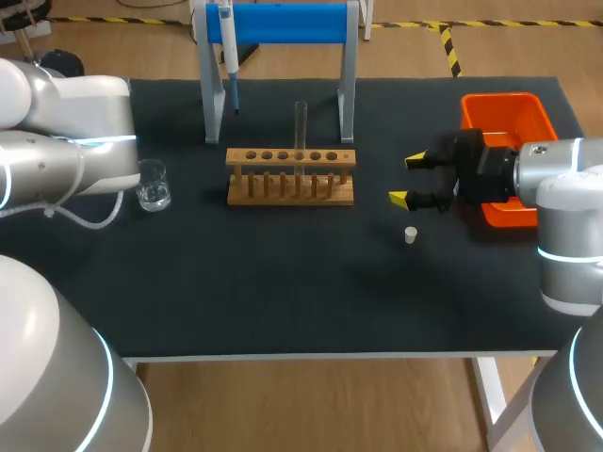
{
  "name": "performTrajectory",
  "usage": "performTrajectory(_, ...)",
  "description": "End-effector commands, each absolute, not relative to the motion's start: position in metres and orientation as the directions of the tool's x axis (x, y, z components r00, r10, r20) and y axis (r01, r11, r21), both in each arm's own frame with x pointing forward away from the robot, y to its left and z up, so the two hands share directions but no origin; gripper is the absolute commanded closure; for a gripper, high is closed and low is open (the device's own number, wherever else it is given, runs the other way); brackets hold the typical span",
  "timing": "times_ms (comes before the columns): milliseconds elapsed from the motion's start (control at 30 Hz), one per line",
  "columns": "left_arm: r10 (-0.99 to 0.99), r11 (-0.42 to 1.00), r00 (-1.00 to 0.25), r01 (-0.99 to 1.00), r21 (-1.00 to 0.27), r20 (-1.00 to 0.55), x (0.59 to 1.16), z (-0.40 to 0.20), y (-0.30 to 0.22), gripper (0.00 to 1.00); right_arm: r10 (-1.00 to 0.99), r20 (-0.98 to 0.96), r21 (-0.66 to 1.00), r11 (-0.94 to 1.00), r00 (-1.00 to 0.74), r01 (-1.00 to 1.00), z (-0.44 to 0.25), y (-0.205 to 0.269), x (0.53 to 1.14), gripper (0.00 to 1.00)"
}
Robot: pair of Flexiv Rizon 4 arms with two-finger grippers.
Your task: Invert the test tube, pick up the pipette, mount the tip to pipette, aspirate from beaker and dispense into the tube, eject the tip, return the pipette, and cap with the stopper.
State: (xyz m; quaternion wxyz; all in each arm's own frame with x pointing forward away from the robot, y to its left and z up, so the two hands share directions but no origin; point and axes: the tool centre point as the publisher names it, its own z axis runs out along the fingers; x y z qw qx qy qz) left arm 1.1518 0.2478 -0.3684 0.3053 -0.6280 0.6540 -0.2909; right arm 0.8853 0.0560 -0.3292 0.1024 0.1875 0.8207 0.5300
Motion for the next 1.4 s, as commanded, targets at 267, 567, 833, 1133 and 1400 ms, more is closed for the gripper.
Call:
performTrajectory(267, -0.999, 0.042, -0.027, -0.653, -0.756, -0.032, 1.155, -0.370, 0.249, 1.00, 0.416, 0.029, 0.910, 0.366, -0.909, 0.197, -0.330, 0.055, 0.885, 0.00)
performTrajectory(567, -0.999, 0.042, -0.028, -0.652, -0.758, -0.030, 1.155, -0.370, 0.249, 1.00, 0.416, 0.029, 0.910, 0.366, -0.909, 0.197, -0.330, 0.055, 0.885, 0.00)
performTrajectory(833, -0.999, 0.042, -0.026, -0.646, -0.762, -0.033, 1.155, -0.365, 0.249, 1.00, 0.416, 0.029, 0.910, 0.366, -0.909, 0.197, -0.330, 0.055, 0.885, 0.00)
performTrajectory(1133, -0.999, 0.052, -0.025, -0.638, -0.769, -0.046, 1.154, -0.355, 0.248, 1.00, 0.416, 0.029, 0.910, 0.366, -0.909, 0.197, -0.330, 0.055, 0.885, 0.00)
performTrajectory(1400, -0.998, 0.060, -0.022, -0.626, -0.777, -0.060, 1.154, -0.344, 0.248, 1.00, 0.416, 0.029, 0.910, 0.366, -0.909, 0.197, -0.330, 0.055, 0.885, 0.00)
